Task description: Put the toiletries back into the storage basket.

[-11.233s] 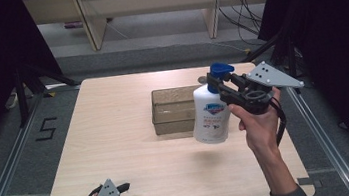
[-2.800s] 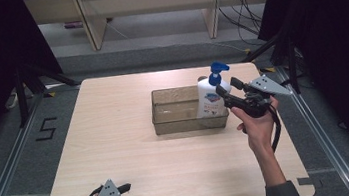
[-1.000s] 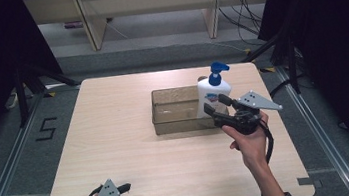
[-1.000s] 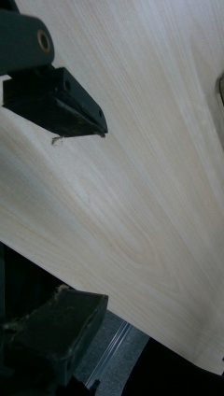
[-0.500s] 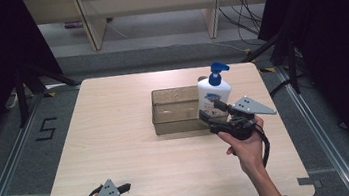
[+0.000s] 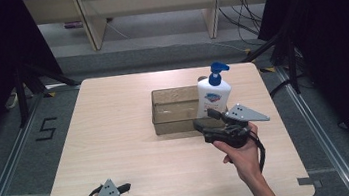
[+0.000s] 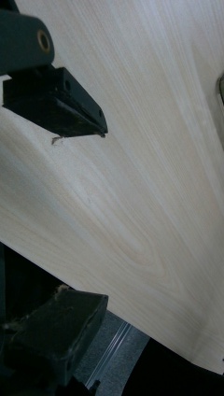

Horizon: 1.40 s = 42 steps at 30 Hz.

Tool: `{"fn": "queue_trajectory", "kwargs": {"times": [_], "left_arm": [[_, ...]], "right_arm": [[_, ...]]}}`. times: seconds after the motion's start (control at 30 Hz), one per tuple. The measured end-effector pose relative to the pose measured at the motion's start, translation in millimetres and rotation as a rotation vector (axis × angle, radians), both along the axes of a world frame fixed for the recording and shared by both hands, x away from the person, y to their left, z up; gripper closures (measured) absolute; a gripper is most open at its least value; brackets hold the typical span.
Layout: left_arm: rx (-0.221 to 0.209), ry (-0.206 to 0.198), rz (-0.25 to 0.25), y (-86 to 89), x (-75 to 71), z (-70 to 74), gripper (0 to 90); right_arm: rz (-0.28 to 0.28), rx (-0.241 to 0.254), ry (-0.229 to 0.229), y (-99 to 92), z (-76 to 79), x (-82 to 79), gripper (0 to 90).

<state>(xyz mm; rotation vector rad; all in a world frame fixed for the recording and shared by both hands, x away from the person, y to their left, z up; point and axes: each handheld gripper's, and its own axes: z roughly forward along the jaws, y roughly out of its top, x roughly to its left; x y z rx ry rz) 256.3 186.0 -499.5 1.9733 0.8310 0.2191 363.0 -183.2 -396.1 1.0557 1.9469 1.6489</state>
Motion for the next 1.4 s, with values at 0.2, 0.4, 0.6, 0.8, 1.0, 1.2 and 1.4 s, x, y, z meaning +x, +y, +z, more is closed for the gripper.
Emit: {"fn": "queue_trajectory", "kwargs": {"times": [0.2,0.4,0.6,0.8,1.0,1.2,1.4], "left_arm": [[-0.004,-0.003,-0.002,-0.1,0.0,-0.3,14.8],[-0.004,-0.004,0.000,-0.1,0.0,-0.3,14.8],[0.008,-0.002,0.007,0.4,-0.2,0.4,14.8],[-0.003,-0.006,0.000,-0.1,-0.1,-0.1,14.8],[0.002,-0.002,0.005,0.2,-0.1,0.2,14.8],[-0.003,-0.004,0.000,-0.2,0.0,-0.4,14.8],[-0.002,-0.005,-0.001,-0.1,-0.1,-0.2,14.8]], "right_arm": [[0.039,-0.012,0.009,5.8,-6.4,-5.3,29.8],[0.072,-0.012,0.040,14.7,-15.5,-12.2,27.8],[0.098,-0.018,0.048,19.5,-23.3,-16.5,26.9],[0.121,-0.013,0.064,22.8,-27.2,-22.7,26.7],[0.133,-0.024,0.071,24.5,-32.5,-28.7,24.7],[0.154,-0.018,0.091,26.7,-40.9,-36.5,20.9],[0.171,-0.026,0.121,29.5,-48.7,-43.9,18.6]]}}
